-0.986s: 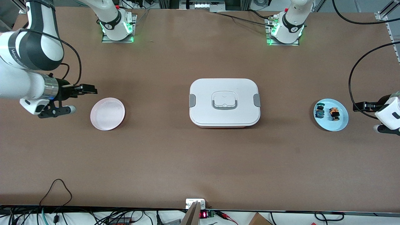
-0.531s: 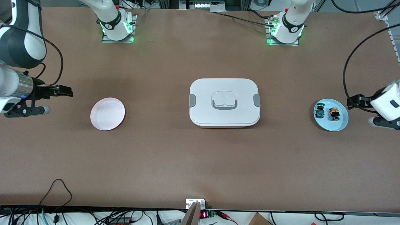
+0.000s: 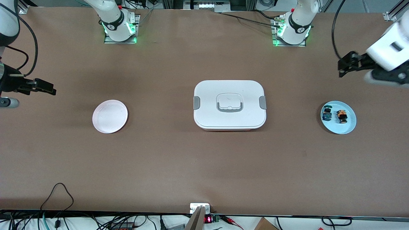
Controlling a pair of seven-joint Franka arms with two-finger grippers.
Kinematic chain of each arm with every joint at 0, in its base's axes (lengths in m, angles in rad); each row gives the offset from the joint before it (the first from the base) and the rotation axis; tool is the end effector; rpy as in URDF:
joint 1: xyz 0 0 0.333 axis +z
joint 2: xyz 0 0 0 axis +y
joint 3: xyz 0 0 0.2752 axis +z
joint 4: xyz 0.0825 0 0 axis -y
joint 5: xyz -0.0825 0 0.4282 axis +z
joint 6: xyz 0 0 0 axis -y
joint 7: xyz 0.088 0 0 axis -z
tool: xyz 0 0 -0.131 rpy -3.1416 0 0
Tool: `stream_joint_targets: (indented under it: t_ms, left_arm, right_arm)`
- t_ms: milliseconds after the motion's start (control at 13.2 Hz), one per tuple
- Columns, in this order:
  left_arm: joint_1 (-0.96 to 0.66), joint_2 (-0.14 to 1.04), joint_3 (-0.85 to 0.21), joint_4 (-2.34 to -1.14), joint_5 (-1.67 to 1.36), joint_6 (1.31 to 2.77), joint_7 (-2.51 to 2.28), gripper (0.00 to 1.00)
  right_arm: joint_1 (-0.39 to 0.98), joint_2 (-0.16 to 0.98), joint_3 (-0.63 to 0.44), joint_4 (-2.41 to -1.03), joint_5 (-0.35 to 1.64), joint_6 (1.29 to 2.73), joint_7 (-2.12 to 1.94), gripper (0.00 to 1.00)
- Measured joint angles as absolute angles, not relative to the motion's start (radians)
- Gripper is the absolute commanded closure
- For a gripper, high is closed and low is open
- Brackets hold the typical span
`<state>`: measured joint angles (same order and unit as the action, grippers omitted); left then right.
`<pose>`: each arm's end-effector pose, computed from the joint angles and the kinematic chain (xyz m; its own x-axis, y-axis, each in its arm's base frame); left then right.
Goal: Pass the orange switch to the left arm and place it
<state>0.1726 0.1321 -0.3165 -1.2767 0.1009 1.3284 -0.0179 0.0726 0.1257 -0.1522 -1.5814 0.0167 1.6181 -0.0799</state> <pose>0.6003 -0.0588 0.6116 0.9922 -0.1017 -0.0725 -0.1061 -0.9926 -0.0597 0.6260 -0.0442 0.4818 0.9962 -0.0007 -0.0873 -0.0011 -1.0000 -0.0045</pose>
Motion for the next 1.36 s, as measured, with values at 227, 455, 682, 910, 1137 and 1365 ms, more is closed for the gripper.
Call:
stream_joint_targets:
  t_ms: [227, 455, 682, 910, 1137, 1365]
  left_arm:
    - [0.055, 0.094, -0.090, -1.380, 0.049, 1.369, 0.011, 0.00]
    - [0.043, 0.057, -0.049, -1.548, 0.042, 1.509, 0.033, 0.00]
    - [0.039, 0.037, -0.003, -1.658, 0.015, 1.606, 0.036, 0.00]
    - [0.038, 0.035, 0.008, -1.664, 0.014, 1.603, 0.041, 0.00]
    - [0.037, 0.031, 0.008, -1.659, 0.014, 1.602, 0.041, 0.00]
    - [0.037, 0.030, 0.008, -1.655, 0.014, 1.602, 0.042, 0.00]
  right_arm:
    - [0.073, 0.120, -0.142, -1.587, 0.015, 1.618, -0.079, 0.00]
    - [0.073, 0.106, -0.141, -1.615, 0.014, 1.639, -0.079, 0.00]
    - [0.073, 0.088, -0.138, -1.641, 0.014, 1.671, -0.079, 0.00]
    - [0.073, 0.085, -0.138, -1.646, 0.014, 1.676, -0.076, 0.00]
    - [0.073, 0.085, -0.134, -1.646, 0.014, 1.677, -0.076, 0.00]
    - [0.074, 0.085, -0.130, -1.635, 0.015, 1.678, -0.076, 0.00]
